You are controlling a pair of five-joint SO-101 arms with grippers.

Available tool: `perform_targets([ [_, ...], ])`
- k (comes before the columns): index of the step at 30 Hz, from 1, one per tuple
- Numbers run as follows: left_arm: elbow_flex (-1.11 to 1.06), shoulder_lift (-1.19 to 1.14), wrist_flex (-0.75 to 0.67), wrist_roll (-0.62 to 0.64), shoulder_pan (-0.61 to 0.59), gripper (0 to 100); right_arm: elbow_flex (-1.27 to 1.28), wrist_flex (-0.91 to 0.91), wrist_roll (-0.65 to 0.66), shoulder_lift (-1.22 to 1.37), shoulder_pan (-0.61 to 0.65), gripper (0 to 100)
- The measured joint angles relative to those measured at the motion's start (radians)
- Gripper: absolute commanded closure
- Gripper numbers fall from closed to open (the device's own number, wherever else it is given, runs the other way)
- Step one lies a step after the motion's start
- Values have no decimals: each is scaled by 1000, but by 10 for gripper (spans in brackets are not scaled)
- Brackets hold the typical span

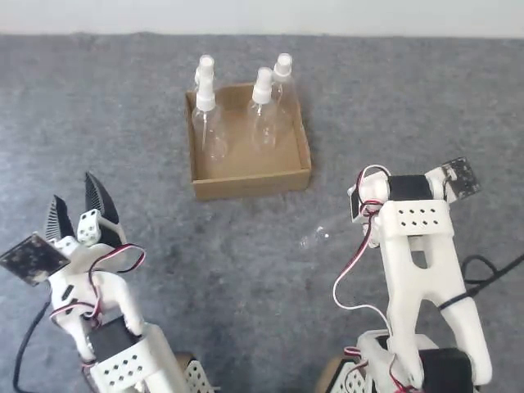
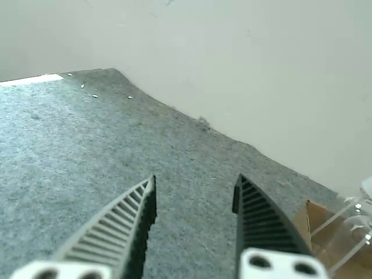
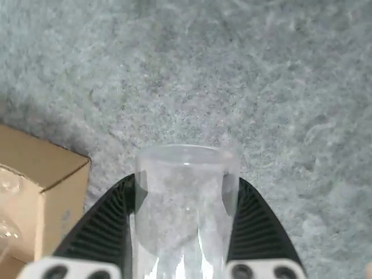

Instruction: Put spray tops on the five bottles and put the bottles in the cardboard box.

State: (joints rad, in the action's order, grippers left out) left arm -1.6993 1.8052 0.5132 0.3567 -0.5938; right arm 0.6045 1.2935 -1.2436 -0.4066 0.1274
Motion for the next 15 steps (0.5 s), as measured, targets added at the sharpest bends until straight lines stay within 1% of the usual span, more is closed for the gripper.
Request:
perform_targets([
  [15, 0, 0, 0, 0, 2, 797, 32, 0, -15, 0, -17, 958],
])
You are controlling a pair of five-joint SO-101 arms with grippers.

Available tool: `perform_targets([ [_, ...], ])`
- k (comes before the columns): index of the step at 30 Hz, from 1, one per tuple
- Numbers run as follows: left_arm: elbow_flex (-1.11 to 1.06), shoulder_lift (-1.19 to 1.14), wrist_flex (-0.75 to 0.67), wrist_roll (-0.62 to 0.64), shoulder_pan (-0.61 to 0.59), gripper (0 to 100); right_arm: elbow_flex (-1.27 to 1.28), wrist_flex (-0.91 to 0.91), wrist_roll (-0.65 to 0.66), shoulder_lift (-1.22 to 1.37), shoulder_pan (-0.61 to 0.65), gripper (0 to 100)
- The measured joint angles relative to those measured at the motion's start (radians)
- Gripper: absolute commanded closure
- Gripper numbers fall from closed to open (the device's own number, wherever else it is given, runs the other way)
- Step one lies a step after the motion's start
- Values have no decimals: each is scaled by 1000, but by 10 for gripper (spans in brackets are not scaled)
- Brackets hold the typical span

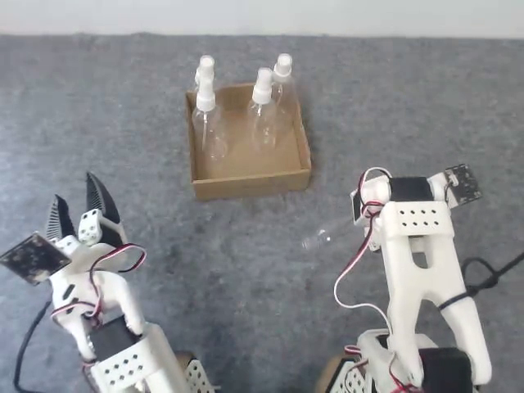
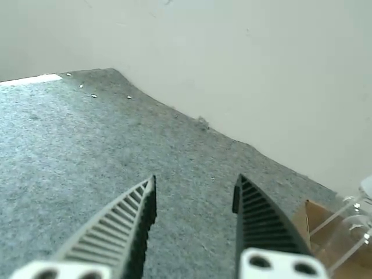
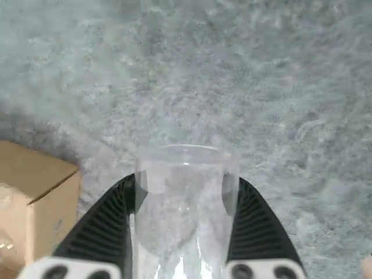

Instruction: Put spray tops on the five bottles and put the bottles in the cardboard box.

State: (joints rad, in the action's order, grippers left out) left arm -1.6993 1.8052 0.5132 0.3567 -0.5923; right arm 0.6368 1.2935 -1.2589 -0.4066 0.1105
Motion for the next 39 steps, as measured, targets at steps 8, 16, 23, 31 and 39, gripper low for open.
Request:
perform_targets([
  [8, 0, 0, 0, 0, 0, 797, 2, 0, 0, 0, 2, 756],
  [16, 0, 0, 0, 0, 0, 797, 2, 0, 0, 0, 35, 705],
  [23, 0, 0, 0, 0, 0, 797, 2, 0, 0, 0, 37, 705],
  [31, 0, 0, 0, 0, 0, 797, 2, -2, 0, 0, 37, 704],
  [39, 0, 0, 0, 0, 0, 797, 2, -2, 78, 0, 37, 704],
])
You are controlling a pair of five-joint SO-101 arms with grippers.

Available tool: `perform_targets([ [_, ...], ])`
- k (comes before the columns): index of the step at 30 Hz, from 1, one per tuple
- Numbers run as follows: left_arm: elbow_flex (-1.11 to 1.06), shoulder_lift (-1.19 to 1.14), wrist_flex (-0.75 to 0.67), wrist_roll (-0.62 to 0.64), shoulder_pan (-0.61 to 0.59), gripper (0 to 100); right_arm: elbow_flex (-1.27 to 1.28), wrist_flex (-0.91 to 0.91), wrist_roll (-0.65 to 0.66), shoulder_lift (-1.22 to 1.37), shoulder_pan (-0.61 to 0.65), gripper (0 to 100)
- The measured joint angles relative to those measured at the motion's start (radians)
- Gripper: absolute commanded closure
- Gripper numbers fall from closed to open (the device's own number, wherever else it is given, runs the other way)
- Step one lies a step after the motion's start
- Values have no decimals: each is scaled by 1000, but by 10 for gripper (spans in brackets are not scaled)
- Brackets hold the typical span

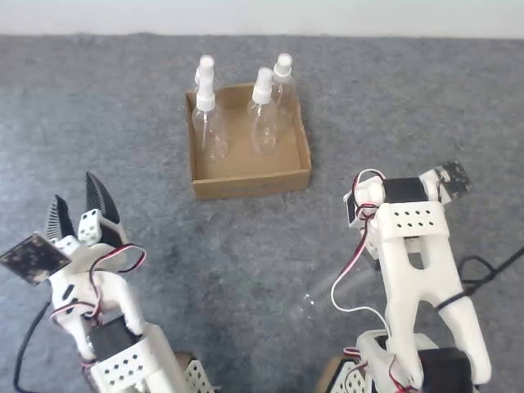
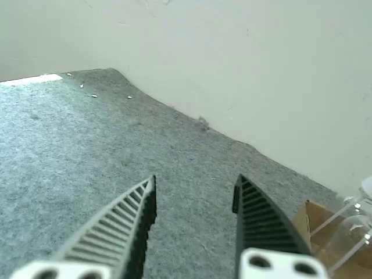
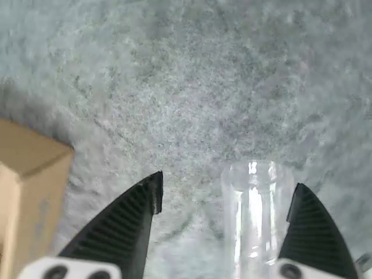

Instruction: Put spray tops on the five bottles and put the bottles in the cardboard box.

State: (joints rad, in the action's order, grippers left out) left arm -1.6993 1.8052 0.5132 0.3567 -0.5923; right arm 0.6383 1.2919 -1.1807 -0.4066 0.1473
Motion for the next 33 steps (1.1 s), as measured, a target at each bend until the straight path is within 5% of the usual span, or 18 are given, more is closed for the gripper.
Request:
perform_targets([
  [9, 0, 0, 0, 0, 0, 797, 0, 0, 488, 0, -75, 706],
  [21, 0, 0, 0, 0, 0, 797, -43, 0, 839, 0, -89, 707],
  [33, 0, 0, 0, 0, 0, 797, -126, 160, 1428, 0, -84, 706],
])
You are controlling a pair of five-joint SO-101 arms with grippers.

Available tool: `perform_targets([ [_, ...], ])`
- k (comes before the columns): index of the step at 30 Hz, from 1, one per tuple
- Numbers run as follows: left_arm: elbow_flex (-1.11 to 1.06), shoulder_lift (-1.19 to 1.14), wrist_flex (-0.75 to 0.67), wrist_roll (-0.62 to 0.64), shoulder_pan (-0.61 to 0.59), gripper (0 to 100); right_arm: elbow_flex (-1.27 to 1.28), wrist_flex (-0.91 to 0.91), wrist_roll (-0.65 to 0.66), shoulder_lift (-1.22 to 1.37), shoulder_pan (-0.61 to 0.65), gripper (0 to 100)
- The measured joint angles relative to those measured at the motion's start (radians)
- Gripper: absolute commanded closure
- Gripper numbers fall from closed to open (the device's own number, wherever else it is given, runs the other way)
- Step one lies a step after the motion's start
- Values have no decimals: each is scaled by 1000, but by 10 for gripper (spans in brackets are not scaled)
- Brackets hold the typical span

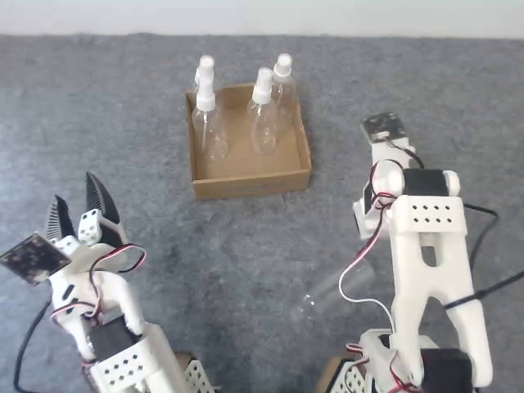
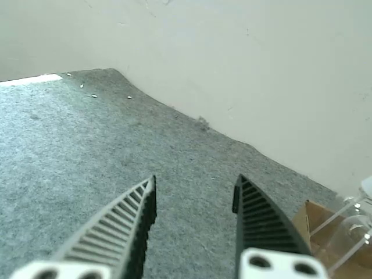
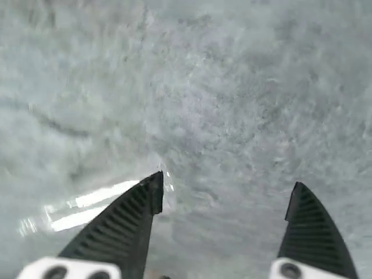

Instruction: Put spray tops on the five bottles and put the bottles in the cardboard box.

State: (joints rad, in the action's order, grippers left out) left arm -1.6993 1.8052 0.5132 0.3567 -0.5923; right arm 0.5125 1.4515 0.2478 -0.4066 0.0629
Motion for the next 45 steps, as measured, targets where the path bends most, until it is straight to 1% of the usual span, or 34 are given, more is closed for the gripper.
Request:
perform_targets([
  [4, 0, 0, 0, 0, 0, 797, -2, 29, 158, 0, 0, 706],
  [10, 0, 0, 0, 0, 0, 797, -12, 72, 233, 0, 0, 706],
  [17, 0, 0, 0, 0, 0, 797, -107, 226, 413, 0, 0, 704],
  [21, 0, 0, 0, 0, 0, 797, -118, 293, 509, 0, 0, 705],
  [26, 0, 0, 0, 0, 0, 797, -100, 299, 575, -84, 66, 705],
  [33, 0, 0, 0, 0, 0, 797, 25, 299, 657, -270, 210, 705],
  [36, 0, 0, 0, 0, 0, 797, 77, 301, 698, -288, 278, 704],
  [45, 0, 0, 0, 0, 0, 797, 170, 301, 875, -293, 388, 704],
])
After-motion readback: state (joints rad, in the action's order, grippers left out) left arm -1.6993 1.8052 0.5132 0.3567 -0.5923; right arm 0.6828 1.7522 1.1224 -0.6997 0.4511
